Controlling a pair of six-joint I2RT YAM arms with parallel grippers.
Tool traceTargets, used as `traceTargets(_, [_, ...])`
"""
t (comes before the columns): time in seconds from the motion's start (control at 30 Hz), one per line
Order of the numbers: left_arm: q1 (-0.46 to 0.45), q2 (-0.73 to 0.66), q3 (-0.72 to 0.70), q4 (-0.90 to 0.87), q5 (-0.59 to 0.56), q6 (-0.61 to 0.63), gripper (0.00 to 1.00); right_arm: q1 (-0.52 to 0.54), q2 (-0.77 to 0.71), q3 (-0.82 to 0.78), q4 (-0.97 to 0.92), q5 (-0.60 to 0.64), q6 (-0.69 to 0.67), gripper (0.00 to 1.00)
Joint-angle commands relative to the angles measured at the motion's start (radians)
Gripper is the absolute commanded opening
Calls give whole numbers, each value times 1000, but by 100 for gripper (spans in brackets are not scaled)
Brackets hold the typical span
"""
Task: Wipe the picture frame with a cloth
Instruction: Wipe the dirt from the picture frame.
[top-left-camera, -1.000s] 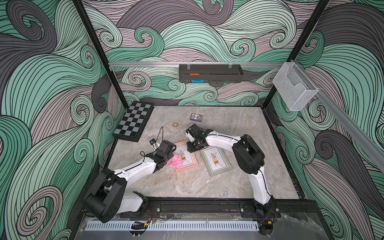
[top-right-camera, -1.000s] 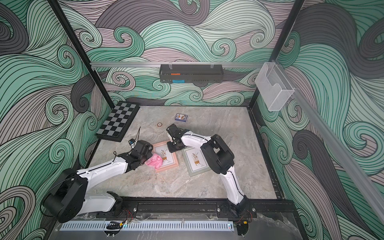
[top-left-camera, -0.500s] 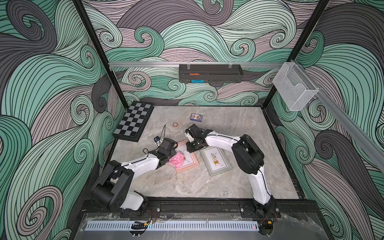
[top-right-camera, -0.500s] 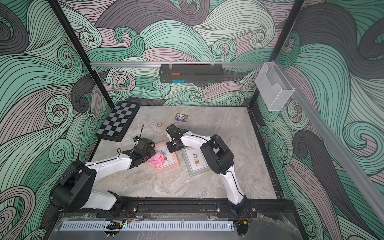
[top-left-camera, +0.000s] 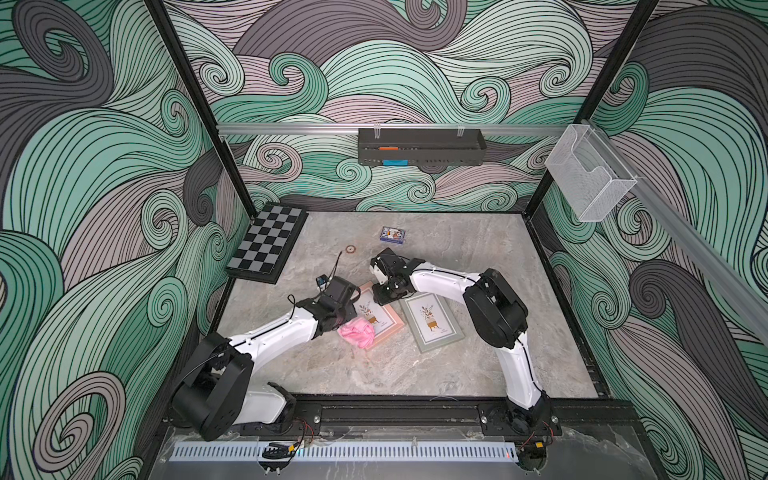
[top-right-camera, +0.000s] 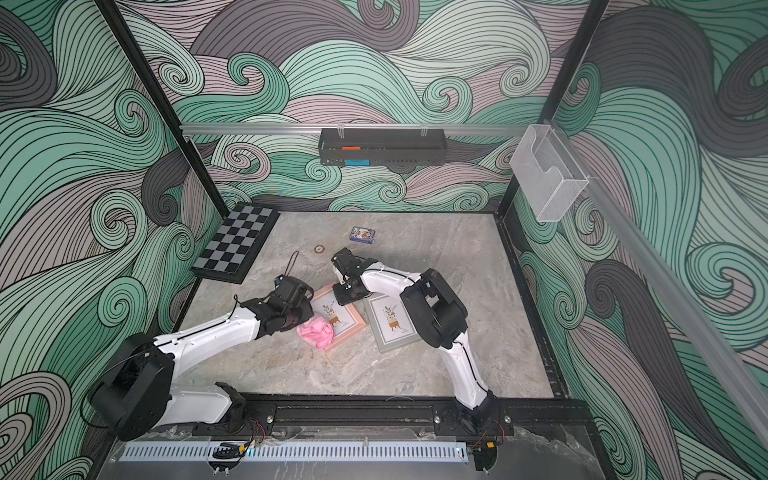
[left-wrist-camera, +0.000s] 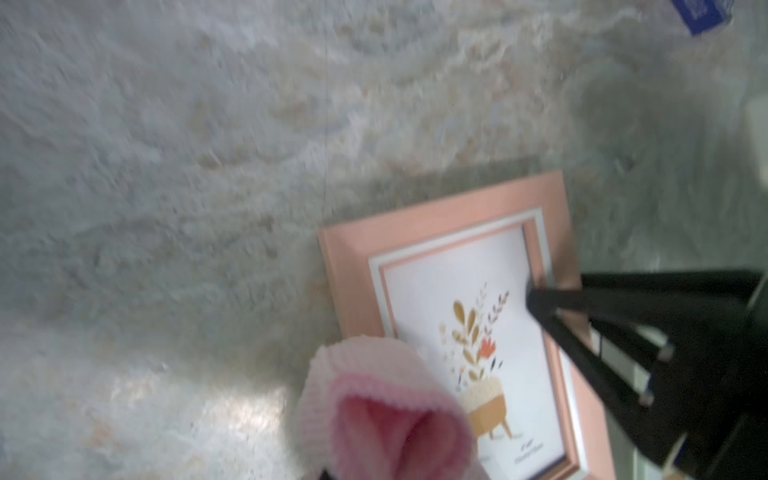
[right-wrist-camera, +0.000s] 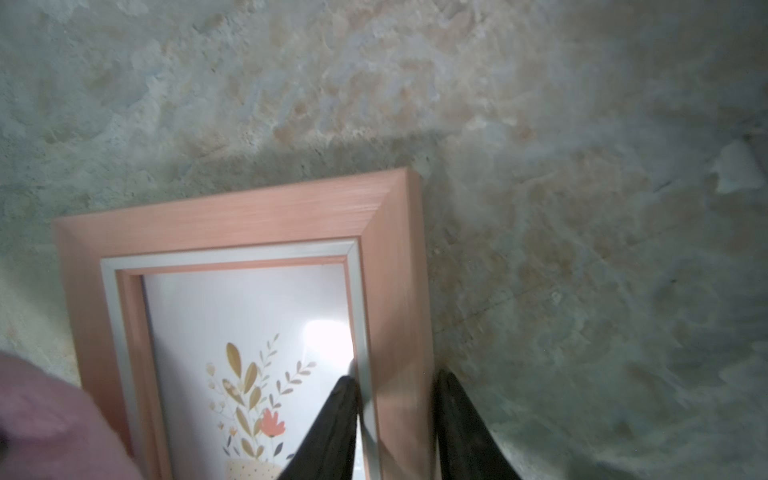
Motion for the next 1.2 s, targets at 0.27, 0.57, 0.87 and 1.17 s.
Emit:
traceTargets(0.27, [14,335,218,197,165,85,0,16,175,-73,-202,-21,-7,22])
traceTargets(0.57, [-58,160,24,78,114,77,0,-3,176,-88,-205,10,-2,0])
traceTargets(0.87, [-160,-28,-32,-18,46,64,0,-9,181,-95,-216,24,-4,0])
traceTargets(1.17, [-18,297,239,148,69,217,0,-7,165,-104,-219,5,-11,0])
